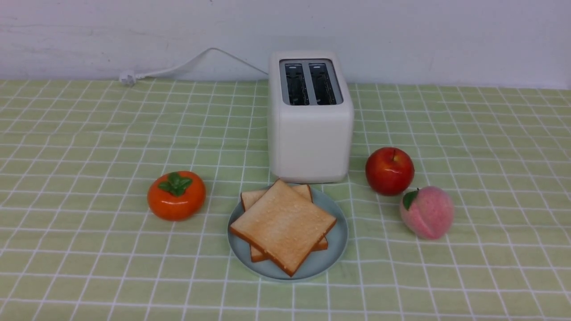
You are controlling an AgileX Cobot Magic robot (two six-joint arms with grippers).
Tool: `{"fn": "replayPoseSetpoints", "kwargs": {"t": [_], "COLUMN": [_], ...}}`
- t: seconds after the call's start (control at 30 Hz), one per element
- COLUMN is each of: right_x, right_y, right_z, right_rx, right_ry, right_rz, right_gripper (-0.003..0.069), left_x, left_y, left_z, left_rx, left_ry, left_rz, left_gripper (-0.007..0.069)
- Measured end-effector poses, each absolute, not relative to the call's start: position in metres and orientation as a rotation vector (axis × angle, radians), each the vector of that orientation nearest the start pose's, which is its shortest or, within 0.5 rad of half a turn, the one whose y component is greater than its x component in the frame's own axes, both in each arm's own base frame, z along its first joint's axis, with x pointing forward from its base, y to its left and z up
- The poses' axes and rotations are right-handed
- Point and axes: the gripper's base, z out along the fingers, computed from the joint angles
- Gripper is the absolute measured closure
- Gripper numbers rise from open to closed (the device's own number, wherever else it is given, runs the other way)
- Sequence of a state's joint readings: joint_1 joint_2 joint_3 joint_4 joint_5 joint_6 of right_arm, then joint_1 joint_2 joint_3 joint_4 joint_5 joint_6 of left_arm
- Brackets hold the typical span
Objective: Take toasted bread from bread machine on green coffee tablecloth place on plate.
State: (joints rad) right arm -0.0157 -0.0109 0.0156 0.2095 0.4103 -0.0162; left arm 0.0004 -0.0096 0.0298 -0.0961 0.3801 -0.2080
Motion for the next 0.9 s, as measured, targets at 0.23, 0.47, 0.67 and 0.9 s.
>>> {"fn": "replayPoseSetpoints", "kwargs": {"t": [0.23,0.47,0.67,0.9], "right_x": [0.0515,0.0515,0.0515,0.0515], "right_y": [0.0068,0.0068,0.0068,0.0068], "right_z": [0.1725,0.1725,0.1725,0.1725], "right_rx": [0.125,0.125,0.126,0.126], "right_ry": [1.890,1.890,1.890,1.890], "right_rz": [0.188,0.188,0.189,0.189], "right_gripper": [0.0634,0.0623,0.0613,0.0604], "left_x": [0.0525,0.0525,0.0525,0.0525], "left_y": [-0.0032,-0.0032,-0.0032,-0.0032], "left_z": [0.1697,0.1697,0.1697,0.1697], "left_rx": [-0.256,-0.256,-0.256,-0.256], "left_ry": [1.872,1.872,1.872,1.872], "left_rz": [-0.237,-0.237,-0.237,-0.237], "left_gripper": [0.0638,0.0638,0.0638,0.0637]}}
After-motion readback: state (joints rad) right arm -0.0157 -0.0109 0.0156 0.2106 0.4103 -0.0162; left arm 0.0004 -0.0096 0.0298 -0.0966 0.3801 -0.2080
